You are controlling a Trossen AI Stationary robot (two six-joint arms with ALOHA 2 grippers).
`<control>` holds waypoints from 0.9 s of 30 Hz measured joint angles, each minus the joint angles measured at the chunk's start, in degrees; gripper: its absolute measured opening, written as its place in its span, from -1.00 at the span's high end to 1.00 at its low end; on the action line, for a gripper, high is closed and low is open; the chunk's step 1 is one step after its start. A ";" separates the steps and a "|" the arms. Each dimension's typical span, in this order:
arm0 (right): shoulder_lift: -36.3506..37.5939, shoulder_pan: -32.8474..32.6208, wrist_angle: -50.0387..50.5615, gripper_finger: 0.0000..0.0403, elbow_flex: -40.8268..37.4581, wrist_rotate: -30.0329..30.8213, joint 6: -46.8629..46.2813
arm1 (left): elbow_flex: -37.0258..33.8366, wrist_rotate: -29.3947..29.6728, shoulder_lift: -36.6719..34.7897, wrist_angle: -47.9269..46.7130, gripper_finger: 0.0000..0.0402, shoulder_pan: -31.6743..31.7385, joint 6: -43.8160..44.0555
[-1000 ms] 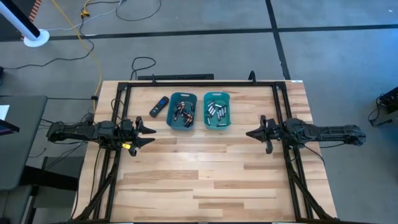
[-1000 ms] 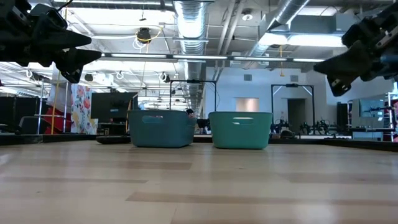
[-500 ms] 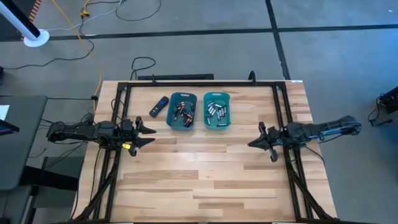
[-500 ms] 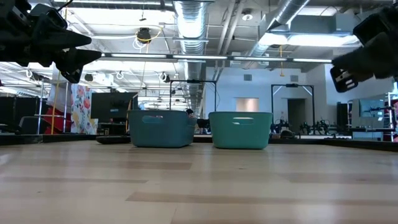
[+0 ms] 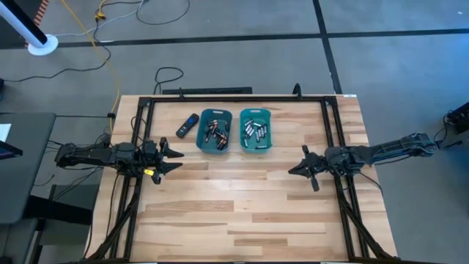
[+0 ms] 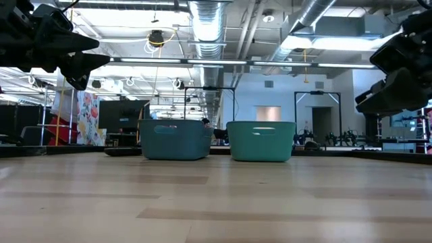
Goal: Sort batteries
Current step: Return to Home Position
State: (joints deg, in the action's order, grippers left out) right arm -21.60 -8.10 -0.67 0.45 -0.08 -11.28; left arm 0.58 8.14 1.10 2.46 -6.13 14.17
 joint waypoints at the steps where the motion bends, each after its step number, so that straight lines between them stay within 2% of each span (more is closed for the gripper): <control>1: -0.23 0.00 0.00 0.89 0.00 0.00 -0.82 | 0.00 0.00 0.00 0.00 0.12 0.00 0.00; 27: -0.58 0.00 0.04 0.88 -0.04 0.07 -1.29 | 0.00 0.00 0.00 0.00 0.12 0.00 0.00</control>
State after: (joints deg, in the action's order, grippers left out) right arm -22.17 -8.10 -0.62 0.40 0.00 -12.56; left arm 0.58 8.14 1.10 2.46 -6.13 14.17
